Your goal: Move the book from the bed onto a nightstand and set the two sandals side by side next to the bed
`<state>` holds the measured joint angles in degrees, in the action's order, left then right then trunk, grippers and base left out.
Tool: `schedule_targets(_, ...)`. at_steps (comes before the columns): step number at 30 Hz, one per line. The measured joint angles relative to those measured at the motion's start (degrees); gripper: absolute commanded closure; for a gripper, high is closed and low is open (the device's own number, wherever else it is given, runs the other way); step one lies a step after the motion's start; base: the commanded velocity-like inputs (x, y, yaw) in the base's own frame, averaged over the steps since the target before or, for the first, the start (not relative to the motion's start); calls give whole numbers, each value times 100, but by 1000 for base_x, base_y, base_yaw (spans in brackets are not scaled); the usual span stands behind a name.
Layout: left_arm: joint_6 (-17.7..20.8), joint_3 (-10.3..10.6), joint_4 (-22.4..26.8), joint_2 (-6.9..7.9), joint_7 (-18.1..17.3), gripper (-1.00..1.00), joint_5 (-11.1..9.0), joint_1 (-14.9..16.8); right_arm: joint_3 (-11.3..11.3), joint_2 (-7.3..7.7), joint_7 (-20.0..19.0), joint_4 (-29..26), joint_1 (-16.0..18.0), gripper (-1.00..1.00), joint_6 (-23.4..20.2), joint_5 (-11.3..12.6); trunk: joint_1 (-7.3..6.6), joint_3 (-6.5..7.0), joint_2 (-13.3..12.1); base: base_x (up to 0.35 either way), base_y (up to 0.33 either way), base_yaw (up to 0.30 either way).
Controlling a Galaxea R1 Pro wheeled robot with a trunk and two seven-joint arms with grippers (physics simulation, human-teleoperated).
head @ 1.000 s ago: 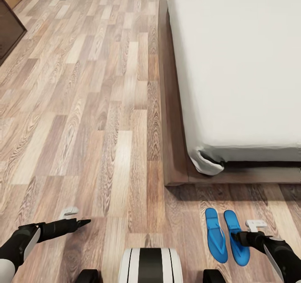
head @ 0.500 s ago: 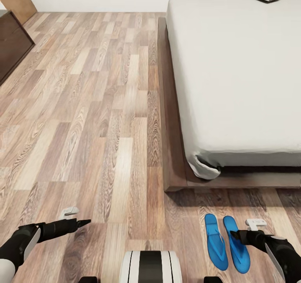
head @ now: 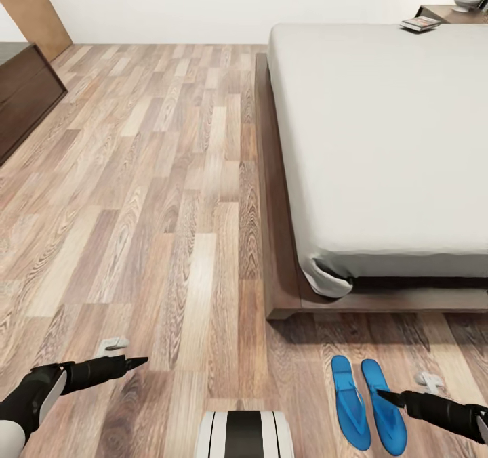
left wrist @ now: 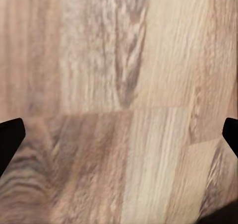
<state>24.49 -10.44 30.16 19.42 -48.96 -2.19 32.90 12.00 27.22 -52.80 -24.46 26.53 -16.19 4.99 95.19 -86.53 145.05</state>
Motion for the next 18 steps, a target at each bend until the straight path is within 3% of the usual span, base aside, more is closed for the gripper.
schedule_targets(1, -2, -1, -4, -3, 1, -100, -2, -8, -1, 36, -62, 148, 0, -100, 7, 41, -3, 22, -1, 0, 0, 0)
schedule_targets(2, -45, -4, -55, -13, 2, -100, -15, -36, -8, 118, -206, 671, -5, -100, 100, 213, -5, 44, -3, 0, 0, 0)
schedule_targets(6, -320, -8, -411, -21, -4, -100, -27, -51, 16, 159, -282, 1161, 0, -100, 490, 507, -15, 133, -8, 0, 0, 0)
schedule_targets(11, -1012, -7, -1238, -24, 4, -100, -32, -57, -11, 175, -300, 1589, -1, -100, 957, 930, -28, 244, -15, 0, 0, 0)
schedule_targets(18, -1681, -11, -1954, -42, 19, -100, -40, -57, -23, 178, -303, 2023, -1, -100, 1269, 1090, -46, 399, -24, 0, 0, 0)
